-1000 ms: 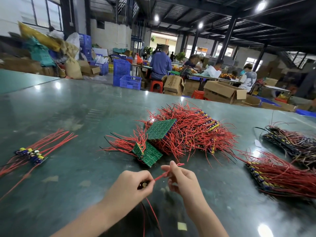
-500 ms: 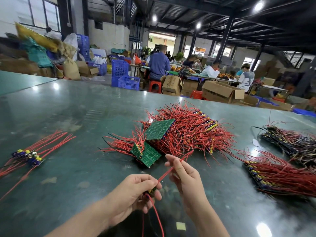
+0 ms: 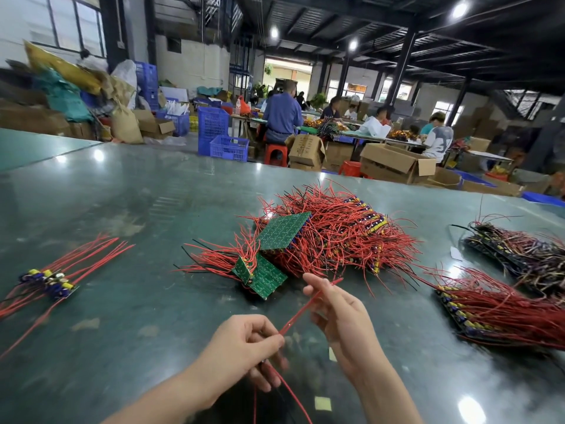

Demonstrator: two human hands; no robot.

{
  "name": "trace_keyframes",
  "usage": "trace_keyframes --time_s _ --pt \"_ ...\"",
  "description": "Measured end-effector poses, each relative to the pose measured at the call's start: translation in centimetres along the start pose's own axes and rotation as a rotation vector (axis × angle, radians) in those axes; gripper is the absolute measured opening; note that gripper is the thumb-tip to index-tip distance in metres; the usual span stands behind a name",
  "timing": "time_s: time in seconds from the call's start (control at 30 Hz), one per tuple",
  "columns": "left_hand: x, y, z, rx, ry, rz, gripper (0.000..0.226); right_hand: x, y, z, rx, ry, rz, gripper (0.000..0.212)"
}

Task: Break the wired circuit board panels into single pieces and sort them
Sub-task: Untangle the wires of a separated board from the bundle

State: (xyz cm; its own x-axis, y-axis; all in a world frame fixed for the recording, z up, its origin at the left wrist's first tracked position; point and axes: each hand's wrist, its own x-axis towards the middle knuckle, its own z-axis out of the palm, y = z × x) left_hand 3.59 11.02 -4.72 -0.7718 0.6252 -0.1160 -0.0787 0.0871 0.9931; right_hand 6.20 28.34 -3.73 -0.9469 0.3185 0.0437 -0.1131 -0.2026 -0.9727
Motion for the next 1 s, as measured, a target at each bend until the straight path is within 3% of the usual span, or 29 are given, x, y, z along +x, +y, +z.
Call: trace_keyframes --time_s 0.1,0.33,0.43,0.57,0.67,0.73,0.83,1.0 --pt "0.0 -0.3 0.1 0.065 0.007 0.021 0.004 0.0 0.3 0.4 -0.069 0.04 -0.004 0.033" --pt "0.2 -0.2 0.1 0.018 -0.067 0.011 0.011 0.5 -0.1 -0.6 0.197 0.075 0.147 0.044" --pt "0.2 -0.4 0.0 0.013 -0.075 0.03 0.011 0.6 0.1 -0.6 0.17 0.074 0.144 0.041" --pt "0.2 -0.2 0.0 -0.219 0.062 0.042 0.011 0.5 0.6 0.3 -0.003 -0.001 0.148 0.048" --pt "0.6 0.4 -0.4 -0.5 0.193 0.11 0.015 0.0 1.2 1.4 -0.246 -0.024 0.061 0.031" --pt "0.9 0.8 -1.0 -0.619 0.219 0.145 0.015 -0.4 1.7 2.1 -0.283 -0.082 0.032 0.031" --pt "1.1 0.8 -1.4 -0.606 0.181 0.155 0.017 -1.0 1.6 2.6 -0.217 -0.2 0.096 0.045" --pt "1.1 0.6 -1.1 -0.59 0.17 0.084 0.017 -1.2 2.0 2.6 -0.31 -0.337 0.087 0.046"
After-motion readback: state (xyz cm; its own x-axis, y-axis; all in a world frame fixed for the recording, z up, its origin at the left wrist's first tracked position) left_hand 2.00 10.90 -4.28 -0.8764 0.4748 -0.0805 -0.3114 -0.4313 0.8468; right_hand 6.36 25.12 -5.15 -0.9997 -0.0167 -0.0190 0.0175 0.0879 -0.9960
